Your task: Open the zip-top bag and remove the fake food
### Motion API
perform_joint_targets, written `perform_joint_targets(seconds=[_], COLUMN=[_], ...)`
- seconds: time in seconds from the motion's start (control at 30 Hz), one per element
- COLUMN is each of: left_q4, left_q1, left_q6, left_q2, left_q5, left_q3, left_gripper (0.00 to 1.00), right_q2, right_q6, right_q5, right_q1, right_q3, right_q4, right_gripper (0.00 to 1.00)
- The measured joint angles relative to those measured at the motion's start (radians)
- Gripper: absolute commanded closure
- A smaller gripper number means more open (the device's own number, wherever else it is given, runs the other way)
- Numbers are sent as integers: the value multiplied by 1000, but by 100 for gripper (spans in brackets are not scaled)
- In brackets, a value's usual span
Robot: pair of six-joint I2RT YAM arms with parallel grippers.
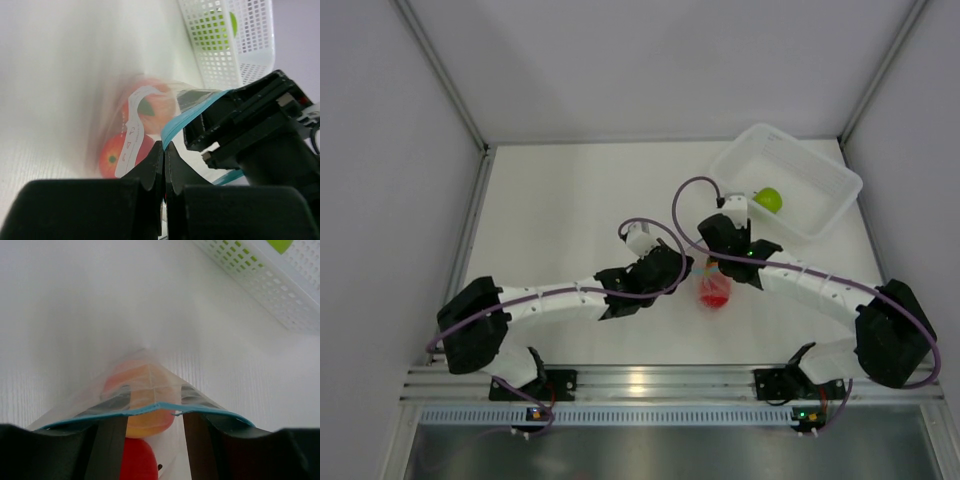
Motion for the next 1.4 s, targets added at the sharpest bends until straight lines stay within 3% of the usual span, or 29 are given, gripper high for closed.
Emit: perform_joint_targets(seconds=[0.4,0.77,1.0,1.13,1.27,1.4], left_q4=[8,9,16,18,14,14], left_q1=[1,1,2,7,7,6], left_q6=[-19,-3,4,9,21,31], left_q2=[81,81,82,83,83,83], left_q5=[5,15,11,10,-2,-12], left_q3=[-27,-27,-26,-27,-27,-27], left_gripper=[100,100,100,100,100,100], right_q2=[5,75,154,185,182,146], right_q6=[-45,-45,-48,-48,-42,-29], right_q5=[-183,-182,-186,-200,-197,-224], right_q1=[0,-7,-9,-9,-12,-21], right_q3=[-49,-53,-48,-38,-39,-61], right_q4=[16,53,109,124,124,120], right_gripper=[31,31,21,24,46,48])
